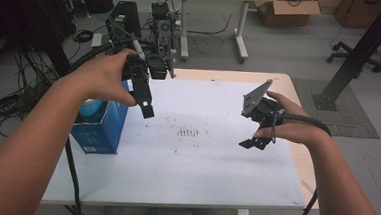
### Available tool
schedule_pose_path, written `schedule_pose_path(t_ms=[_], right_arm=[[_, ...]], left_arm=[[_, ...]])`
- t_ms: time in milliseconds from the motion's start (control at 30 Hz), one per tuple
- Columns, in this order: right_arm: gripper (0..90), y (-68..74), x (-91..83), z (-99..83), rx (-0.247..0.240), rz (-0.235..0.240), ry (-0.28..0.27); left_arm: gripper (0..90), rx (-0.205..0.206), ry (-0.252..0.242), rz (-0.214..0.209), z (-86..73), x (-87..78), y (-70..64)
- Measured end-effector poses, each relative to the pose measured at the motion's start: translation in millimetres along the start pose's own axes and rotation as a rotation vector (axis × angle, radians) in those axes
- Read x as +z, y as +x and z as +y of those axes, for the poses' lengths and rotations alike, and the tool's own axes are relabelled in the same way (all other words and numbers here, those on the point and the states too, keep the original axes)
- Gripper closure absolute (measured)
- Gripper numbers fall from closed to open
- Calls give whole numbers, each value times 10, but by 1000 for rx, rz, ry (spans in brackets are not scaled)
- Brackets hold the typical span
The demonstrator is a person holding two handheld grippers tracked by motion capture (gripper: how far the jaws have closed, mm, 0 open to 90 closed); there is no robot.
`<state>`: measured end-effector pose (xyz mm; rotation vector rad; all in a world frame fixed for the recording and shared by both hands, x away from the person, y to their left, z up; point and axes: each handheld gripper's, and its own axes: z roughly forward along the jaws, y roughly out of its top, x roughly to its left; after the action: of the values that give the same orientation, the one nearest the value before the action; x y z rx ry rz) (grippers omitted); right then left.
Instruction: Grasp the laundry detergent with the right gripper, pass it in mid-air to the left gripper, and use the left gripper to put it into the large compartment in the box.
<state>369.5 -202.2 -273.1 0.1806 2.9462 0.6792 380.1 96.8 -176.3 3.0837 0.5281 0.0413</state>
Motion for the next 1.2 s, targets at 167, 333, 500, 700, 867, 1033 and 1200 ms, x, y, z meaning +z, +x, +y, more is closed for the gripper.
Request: schedule_pose_path(t_ms=[167,333,500,700,867,1033,1200], right_arm=[[30,-40,52,23,-19,21,50],[32,-71,104,29,-22,31,99],[32,-103,133,47,-23,42,121],[33,-130,177,61,-22,52,131],[34,-130,189,65,-23,55,131],[33,-127,182,58,-20,53,127],[34,-121,176,64,-19,53,125]], left_arm=[[2,61,10,3,68,67,-33],[2,85,35,21,109,124,-43],[2,97,38,8,113,161,-35],[2,98,36,7,107,193,-20],[2,101,28,5,109,200,-16],[2,104,19,6,117,195,-24],[2,113,20,5,122,200,-28]])
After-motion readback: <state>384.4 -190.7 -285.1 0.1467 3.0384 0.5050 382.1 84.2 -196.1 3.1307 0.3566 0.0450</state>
